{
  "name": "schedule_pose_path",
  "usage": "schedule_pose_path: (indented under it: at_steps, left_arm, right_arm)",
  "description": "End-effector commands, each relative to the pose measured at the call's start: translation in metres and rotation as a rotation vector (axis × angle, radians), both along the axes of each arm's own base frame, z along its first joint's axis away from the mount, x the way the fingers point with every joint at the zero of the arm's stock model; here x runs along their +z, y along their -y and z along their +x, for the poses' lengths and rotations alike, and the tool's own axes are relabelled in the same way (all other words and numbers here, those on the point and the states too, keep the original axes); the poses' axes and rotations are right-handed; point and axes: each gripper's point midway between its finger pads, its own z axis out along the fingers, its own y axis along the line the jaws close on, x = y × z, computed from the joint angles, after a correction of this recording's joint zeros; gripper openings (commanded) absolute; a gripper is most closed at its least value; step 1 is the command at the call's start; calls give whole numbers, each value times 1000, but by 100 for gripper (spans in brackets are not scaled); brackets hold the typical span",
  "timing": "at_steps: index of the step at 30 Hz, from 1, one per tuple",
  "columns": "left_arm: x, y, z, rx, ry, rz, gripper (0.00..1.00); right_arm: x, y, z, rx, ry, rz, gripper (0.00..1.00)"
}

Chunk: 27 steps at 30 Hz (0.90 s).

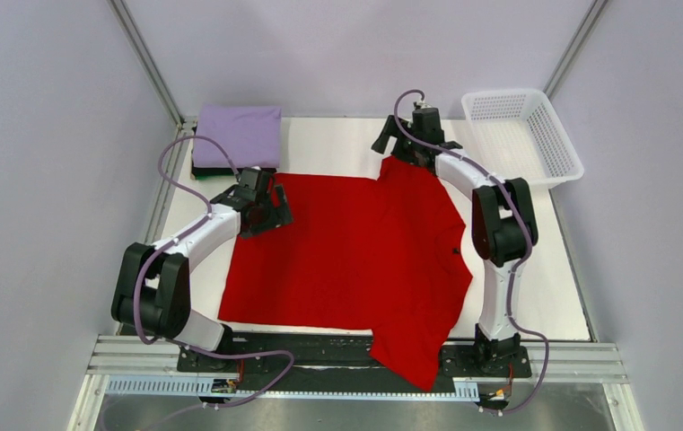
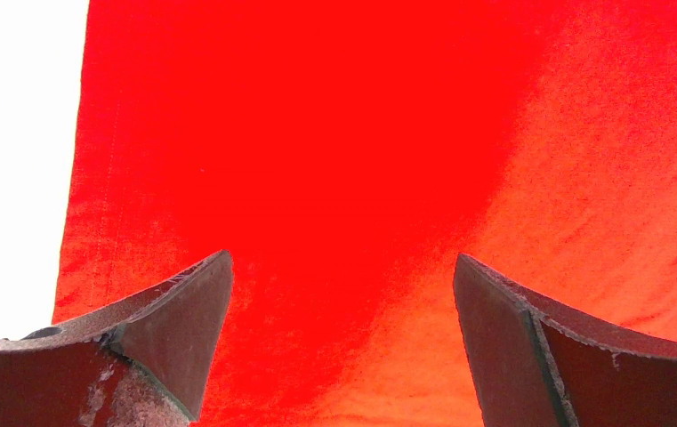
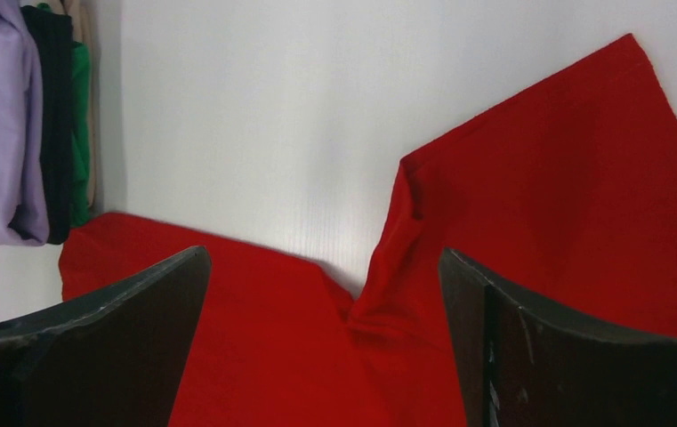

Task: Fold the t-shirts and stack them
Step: Flatten out the tshirt

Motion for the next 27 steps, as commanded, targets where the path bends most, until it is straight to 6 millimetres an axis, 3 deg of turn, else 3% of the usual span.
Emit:
schedule_pose_path:
  at_steps: [1,8,16,22,27]
  left_arm:
    - [15,-7,0,29,55,4,100]
    - [19,-15,-7,45,76,28,100]
    - [18,-22,-8,62,69,65,100]
    - [21,-22,-7,53,77,65,100]
    - [24,-20,-4,50,82,61,100]
  right_arm:
    - [-8,-12,-21,53,-15,3,100]
    - [-28,-33,-16,84,-54,5,100]
    - [-46,-63,16,114,-67,16,100]
    - [-35,-82,32,147,-34,44,100]
    - [-8,-69,28,129,22,-15,100]
